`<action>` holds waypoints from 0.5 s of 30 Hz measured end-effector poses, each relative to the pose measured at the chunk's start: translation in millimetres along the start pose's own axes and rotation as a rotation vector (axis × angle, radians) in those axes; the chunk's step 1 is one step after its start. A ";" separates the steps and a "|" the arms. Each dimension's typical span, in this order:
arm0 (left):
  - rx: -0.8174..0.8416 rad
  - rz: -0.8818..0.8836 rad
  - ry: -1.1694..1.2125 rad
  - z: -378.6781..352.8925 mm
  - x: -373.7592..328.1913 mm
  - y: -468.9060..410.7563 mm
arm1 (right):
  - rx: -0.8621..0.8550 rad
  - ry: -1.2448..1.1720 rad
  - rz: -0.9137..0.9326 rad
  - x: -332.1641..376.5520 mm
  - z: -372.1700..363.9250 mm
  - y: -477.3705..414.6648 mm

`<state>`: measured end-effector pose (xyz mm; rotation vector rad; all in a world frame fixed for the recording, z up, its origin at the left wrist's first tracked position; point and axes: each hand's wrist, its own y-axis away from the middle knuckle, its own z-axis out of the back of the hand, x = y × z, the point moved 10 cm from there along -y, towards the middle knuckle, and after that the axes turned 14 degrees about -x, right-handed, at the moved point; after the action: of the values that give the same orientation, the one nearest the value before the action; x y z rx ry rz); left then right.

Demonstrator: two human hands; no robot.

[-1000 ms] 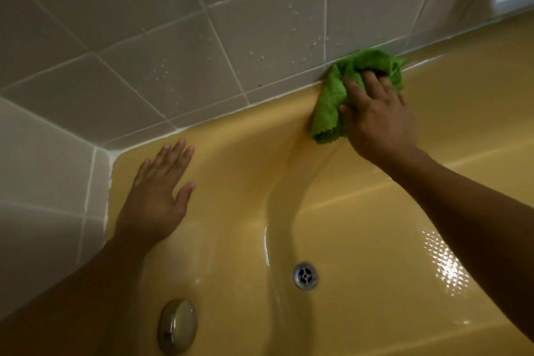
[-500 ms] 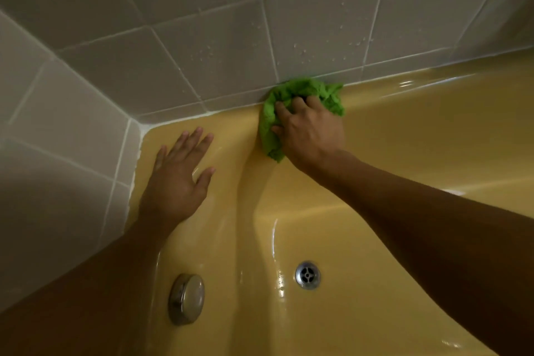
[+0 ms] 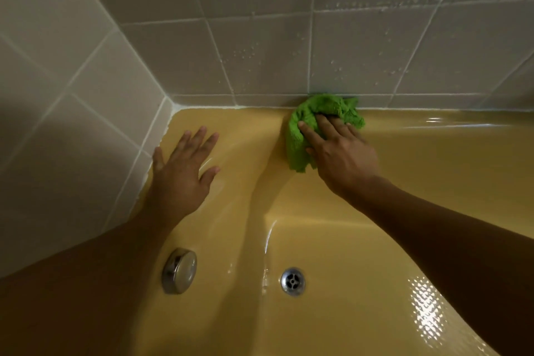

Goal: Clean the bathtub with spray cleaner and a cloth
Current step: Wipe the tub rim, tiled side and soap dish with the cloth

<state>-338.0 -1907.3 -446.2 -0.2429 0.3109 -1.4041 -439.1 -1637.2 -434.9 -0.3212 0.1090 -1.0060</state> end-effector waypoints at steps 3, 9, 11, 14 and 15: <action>-0.019 0.065 -0.018 4.7 -2.6 4.8 | 0.014 -0.031 0.011 -1.1 3.2 -5.2; -0.066 0.371 -0.130 6.4 -18.2 24.4 | 0.014 -0.053 0.069 49.7 8.7 -31.8; -0.071 0.407 -0.166 7.1 -20.2 29.2 | 0.035 -0.081 0.136 75.3 4.6 -48.3; -0.098 0.437 -0.213 13.7 -16.2 43.2 | 0.076 -0.088 0.206 99.6 -2.1 -70.8; -0.110 0.463 -0.222 15.8 -16.0 48.5 | 0.087 -0.086 0.241 104.0 -3.9 -74.7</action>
<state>-289.7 -1884.3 -447.2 -0.3871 0.2407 -0.8947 -445.0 -1762.5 -409.2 -0.2646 0.0252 -0.7553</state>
